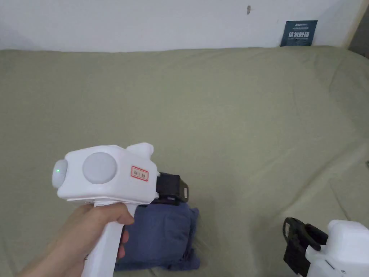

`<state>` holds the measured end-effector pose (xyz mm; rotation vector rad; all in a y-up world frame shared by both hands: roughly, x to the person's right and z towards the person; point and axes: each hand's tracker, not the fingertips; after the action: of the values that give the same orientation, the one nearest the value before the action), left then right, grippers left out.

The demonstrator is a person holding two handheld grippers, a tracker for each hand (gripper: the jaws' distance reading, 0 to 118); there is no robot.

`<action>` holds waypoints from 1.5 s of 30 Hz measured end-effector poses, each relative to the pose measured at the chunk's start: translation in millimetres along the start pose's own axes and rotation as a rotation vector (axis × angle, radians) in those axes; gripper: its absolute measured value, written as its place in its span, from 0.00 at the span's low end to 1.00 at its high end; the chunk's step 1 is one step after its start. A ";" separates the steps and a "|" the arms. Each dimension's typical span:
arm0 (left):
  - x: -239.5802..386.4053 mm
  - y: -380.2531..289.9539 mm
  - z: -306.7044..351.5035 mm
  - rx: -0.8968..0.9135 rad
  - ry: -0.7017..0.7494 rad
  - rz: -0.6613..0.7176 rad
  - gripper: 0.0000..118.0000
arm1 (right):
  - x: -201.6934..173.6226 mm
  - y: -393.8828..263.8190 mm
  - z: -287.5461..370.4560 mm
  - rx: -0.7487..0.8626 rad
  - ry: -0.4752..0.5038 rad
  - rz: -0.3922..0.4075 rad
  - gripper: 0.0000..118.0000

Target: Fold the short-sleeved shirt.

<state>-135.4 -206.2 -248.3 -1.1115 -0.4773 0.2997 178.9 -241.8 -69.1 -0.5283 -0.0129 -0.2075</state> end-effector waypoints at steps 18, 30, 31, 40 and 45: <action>-80.6 -38.1 -41.9 -0.060 -0.268 0.055 0.01 | -40.3 -2.8 -46.7 -0.238 0.346 -0.017 0.05; -194.7 -53.2 39.3 0.004 0.025 0.185 0.01 | -87.1 -37.7 -216.8 -0.670 0.698 -0.394 0.05; -197.9 -51.3 32.8 -0.003 -0.012 0.205 0.01 | -76.2 -45.1 -225.5 -0.705 0.719 -0.411 0.04; -225.8 -44.6 -32.5 -0.063 -0.440 0.317 1.00 | -48.2 -58.3 -231.6 -0.705 0.845 -0.584 0.04; -207.6 -45.5 -63.0 -0.061 -0.528 0.288 0.90 | -48.4 -60.5 -229.7 -0.692 0.847 -0.588 0.04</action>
<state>-282.2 -370.2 -274.6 -1.1588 -0.7966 0.8470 109.9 -398.7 -240.6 -1.0833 0.7594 -1.0212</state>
